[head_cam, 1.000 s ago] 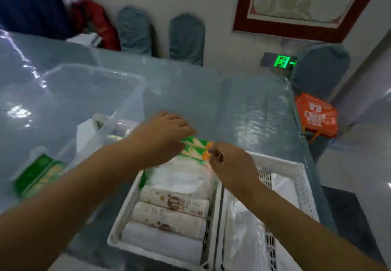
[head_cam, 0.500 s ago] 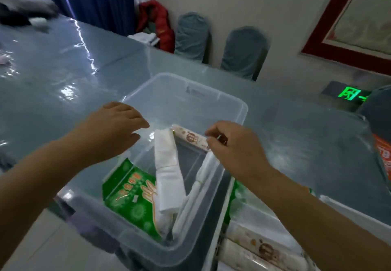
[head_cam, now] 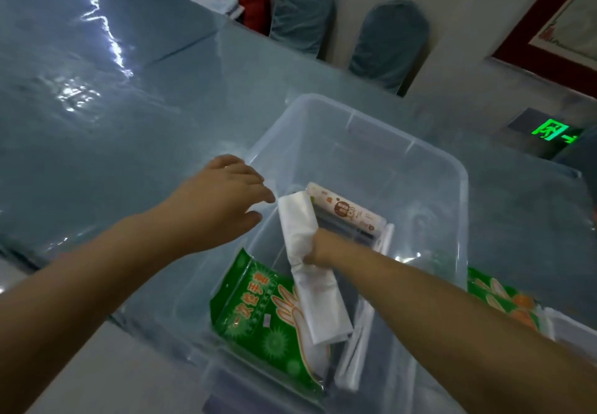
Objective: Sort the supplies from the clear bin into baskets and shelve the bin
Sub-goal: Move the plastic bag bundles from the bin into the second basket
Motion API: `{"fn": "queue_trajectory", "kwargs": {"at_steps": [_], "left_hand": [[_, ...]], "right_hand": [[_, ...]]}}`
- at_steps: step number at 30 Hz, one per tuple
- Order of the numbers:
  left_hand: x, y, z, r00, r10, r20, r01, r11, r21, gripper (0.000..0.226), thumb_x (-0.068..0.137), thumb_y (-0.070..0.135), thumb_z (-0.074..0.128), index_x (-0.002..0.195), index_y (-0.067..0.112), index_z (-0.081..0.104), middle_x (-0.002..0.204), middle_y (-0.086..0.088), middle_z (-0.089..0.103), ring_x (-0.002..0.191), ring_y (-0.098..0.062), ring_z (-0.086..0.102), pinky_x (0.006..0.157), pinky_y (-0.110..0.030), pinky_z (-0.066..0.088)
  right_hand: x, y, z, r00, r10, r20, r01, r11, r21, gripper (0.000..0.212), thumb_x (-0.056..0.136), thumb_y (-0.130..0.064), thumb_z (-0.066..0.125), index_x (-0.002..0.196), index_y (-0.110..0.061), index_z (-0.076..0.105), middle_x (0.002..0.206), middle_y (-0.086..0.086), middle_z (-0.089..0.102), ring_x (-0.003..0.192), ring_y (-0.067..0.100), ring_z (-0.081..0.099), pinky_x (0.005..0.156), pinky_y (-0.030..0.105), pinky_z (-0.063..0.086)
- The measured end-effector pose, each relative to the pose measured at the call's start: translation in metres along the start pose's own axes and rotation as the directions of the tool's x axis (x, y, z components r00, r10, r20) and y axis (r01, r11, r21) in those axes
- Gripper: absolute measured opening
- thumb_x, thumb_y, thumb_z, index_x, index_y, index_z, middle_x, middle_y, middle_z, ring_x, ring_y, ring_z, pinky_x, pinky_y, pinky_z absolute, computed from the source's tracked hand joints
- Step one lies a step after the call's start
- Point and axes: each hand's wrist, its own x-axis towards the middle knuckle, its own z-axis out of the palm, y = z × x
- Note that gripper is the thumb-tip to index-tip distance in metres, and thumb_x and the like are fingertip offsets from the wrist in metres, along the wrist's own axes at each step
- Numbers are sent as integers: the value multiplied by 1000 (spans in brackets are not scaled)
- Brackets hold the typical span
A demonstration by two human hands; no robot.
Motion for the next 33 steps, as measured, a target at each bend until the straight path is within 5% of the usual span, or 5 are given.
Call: {"fn": "queue_trajectory", "kwargs": {"at_steps": [5,12,19,27,33], "left_hand": [[3,-2,5,1000,13,16,-14,998,61,33,85,37,51,117,32,60,116,9,65,121,-11,47,108,-32,14],[1,0,8,998,53,25,-57,978,198,32,83,38,50,111,28,63,106,7,69,115,-13,51,107,-33,15],[1,6,2,957,249,151,-289,880,376,29,80,36,54,104,21,65,108,-1,69,125,-24,46,111,-45,20],[56,97,24,808,296,509,-418,897,142,37,87,42,46,111,15,56,109,-9,65,102,-30,58,86,-40,48],[90,165,105,703,108,703,83,969,-232,54,91,47,44,126,7,51,130,-17,55,115,-31,53,96,-37,41]], "right_hand": [[5,-2,29,978,122,-171,-81,970,228,80,71,-41,75,134,-9,37,130,13,51,113,30,55,91,38,48],[-11,4,-3,995,93,33,-97,860,501,72,67,-41,79,122,-7,49,94,3,56,73,17,57,53,25,45],[-75,21,-71,962,1,-273,209,642,738,23,81,-25,69,98,-9,66,84,8,64,75,22,60,65,22,48],[-138,89,-86,392,433,-812,432,692,578,37,83,-33,59,56,-16,42,55,-6,44,49,6,39,40,12,30],[-136,110,-58,252,629,-735,564,522,640,34,86,-26,61,58,-21,43,59,-12,48,51,-1,47,44,7,33]]}}
